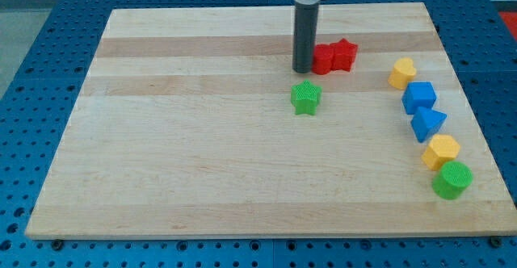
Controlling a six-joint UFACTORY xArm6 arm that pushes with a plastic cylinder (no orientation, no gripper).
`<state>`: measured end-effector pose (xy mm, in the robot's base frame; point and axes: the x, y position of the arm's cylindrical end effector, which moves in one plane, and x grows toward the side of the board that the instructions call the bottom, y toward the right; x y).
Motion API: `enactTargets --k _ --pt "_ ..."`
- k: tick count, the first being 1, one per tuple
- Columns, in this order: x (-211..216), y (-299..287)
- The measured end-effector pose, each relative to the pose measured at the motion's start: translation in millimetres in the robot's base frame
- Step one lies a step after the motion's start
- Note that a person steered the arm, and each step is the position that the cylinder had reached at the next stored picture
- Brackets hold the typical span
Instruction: Place the red star above the heart
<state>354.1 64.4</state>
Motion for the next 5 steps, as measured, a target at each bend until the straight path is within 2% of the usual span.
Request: enactTargets --k 3,5 --pt "-22.2 26.3" --pt "-22.3 42.2"
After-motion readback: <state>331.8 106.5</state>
